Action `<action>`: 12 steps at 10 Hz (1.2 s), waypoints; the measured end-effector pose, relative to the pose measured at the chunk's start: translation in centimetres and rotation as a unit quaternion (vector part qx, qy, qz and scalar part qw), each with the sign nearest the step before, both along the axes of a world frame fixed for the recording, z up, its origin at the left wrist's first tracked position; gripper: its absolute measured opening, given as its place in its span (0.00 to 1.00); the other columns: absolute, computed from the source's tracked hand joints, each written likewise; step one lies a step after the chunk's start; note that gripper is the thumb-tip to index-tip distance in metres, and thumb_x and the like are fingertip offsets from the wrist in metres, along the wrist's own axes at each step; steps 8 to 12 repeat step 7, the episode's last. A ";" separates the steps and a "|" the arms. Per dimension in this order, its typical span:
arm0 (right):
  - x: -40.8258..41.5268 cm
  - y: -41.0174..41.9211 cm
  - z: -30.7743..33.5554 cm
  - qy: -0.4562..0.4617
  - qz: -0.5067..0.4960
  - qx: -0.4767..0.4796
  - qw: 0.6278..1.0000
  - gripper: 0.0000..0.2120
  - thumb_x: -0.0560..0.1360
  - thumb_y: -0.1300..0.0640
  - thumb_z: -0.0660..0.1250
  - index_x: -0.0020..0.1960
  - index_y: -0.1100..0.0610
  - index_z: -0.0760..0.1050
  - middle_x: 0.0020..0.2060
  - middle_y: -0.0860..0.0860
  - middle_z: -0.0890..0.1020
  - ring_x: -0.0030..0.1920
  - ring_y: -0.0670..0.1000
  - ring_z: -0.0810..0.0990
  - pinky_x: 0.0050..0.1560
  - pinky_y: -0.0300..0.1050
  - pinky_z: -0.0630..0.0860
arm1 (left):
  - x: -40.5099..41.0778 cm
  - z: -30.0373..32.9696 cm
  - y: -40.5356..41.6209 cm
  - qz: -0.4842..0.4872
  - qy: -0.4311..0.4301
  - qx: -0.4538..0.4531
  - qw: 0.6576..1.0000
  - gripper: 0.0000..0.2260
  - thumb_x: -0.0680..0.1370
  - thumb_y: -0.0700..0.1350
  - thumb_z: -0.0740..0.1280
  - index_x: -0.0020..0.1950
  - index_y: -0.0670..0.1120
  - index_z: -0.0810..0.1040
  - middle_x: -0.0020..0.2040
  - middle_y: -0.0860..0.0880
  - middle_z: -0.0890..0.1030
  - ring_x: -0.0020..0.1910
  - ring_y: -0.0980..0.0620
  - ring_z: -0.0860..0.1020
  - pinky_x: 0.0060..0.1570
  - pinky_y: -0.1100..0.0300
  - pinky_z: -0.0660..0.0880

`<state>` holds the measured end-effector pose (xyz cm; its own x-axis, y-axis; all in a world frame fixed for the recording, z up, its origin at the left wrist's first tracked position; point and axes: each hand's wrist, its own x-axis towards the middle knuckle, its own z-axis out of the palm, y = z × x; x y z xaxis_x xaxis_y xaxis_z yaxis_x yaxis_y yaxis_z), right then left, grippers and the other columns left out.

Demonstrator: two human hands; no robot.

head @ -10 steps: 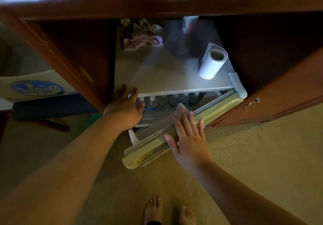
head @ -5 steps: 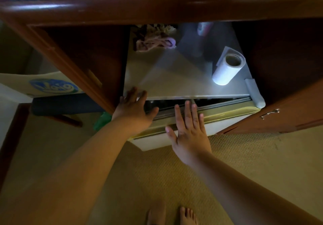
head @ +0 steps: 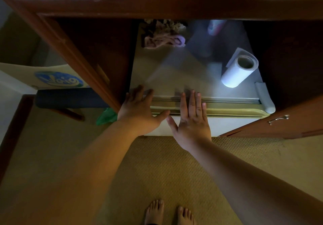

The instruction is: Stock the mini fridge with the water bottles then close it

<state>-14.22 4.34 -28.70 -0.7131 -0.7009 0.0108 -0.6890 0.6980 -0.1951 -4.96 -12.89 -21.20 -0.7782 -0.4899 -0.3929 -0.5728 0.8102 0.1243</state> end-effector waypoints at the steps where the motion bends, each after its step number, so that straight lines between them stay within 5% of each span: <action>1: -0.2 -0.7 0.1 -0.005 -0.011 0.017 1.000 0.46 0.79 0.25 0.41 0.84 0.56 0.38 0.83 0.58 0.36 0.82 0.56 0.32 0.82 0.58 0.41 | 0.0 0.1 0.2 0.009 0.000 0.005 1.000 0.46 0.76 0.79 0.48 0.86 0.55 0.42 0.86 0.47 0.39 0.85 0.43 0.39 0.81 0.45 0.43; 4: -1.5 -0.5 2.1 -0.088 0.021 0.077 0.993 0.51 0.74 0.20 0.41 0.79 0.52 0.23 0.77 0.53 0.22 0.77 0.52 0.22 0.80 0.54 0.33 | -0.3 1.0 0.6 0.039 0.005 0.026 0.999 0.46 0.76 0.77 0.57 0.86 0.56 0.43 0.86 0.50 0.40 0.85 0.41 0.44 0.81 0.42 0.48; 5: -1.0 2.7 3.4 -0.102 0.082 0.039 0.991 0.53 0.78 0.29 0.58 0.78 0.50 0.21 0.77 0.52 0.23 0.79 0.55 0.25 0.81 0.55 0.37 | 0.4 1.9 1.4 0.069 0.046 0.046 0.995 0.43 0.77 0.71 0.63 0.86 0.55 0.52 0.86 0.50 0.51 0.83 0.41 0.54 0.80 0.42 0.58; 6: 1.6 9.0 4.0 -0.143 0.033 0.021 0.989 0.54 0.79 0.36 0.64 0.79 0.49 0.22 0.80 0.52 0.28 0.79 0.56 0.26 0.79 0.53 0.37 | 5.0 2.6 4.5 0.128 0.121 0.073 0.982 0.38 0.78 0.66 0.65 0.84 0.55 0.58 0.82 0.49 0.60 0.78 0.44 0.64 0.72 0.46 0.70; 7: 6.7 18.4 5.1 -0.197 -0.007 0.083 0.977 0.52 0.82 0.38 0.59 0.73 0.55 0.17 0.83 0.52 0.34 0.78 0.53 0.27 0.81 0.50 0.41 | 13.6 3.2 11.5 0.218 0.106 0.142 0.960 0.34 0.79 0.65 0.65 0.82 0.67 0.53 0.81 0.50 0.63 0.77 0.48 0.66 0.70 0.49 0.73; 12: 6.7 18.4 5.1 -0.197 -0.007 0.083 0.977 0.52 0.82 0.38 0.59 0.73 0.55 0.17 0.83 0.52 0.34 0.78 0.53 0.27 0.81 0.50 0.41 | 13.6 3.2 11.5 0.218 0.106 0.142 0.960 0.34 0.79 0.65 0.65 0.82 0.67 0.53 0.81 0.50 0.63 0.77 0.48 0.66 0.70 0.49 0.73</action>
